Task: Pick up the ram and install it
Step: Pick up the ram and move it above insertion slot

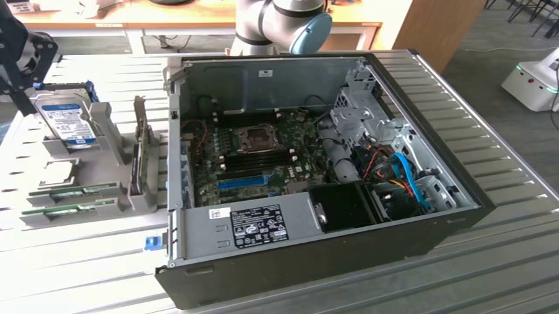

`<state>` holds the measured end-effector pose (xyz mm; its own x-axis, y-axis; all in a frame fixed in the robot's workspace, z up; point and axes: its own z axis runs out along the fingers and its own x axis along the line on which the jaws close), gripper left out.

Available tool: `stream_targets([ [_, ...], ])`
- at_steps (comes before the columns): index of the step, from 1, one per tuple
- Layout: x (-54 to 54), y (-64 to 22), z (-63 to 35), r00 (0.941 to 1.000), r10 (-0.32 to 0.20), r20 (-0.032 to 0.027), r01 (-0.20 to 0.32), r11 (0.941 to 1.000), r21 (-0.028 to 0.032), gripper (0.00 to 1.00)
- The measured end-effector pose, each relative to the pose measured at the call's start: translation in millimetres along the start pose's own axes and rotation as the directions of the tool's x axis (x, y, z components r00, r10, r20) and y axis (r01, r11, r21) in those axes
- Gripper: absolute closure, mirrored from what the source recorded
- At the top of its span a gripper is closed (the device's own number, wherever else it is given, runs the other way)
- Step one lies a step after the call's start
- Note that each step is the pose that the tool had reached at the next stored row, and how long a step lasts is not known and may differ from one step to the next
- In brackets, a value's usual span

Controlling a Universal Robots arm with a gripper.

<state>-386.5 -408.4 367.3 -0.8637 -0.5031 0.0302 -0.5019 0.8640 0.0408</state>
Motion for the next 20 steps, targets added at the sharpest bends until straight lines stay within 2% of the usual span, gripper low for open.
stream_targets([
  [5,0.0,0.0,0.2,0.9976,-0.069,-0.0029,0.069,0.9976,0.0020,0.89],
  [10,0.0,0.0,0.5,0.9901,-0.140,-0.0060,0.140,0.9901,0.0039,0.89],
  [14,0.0,0.0,0.6,0.9808,-0.195,-0.0086,0.195,0.9808,0.0051,0.89],
  [20,0.0,0.0,0.8,0.9618,-0.273,-0.0123,0.274,0.9618,0.0067,0.89],
])
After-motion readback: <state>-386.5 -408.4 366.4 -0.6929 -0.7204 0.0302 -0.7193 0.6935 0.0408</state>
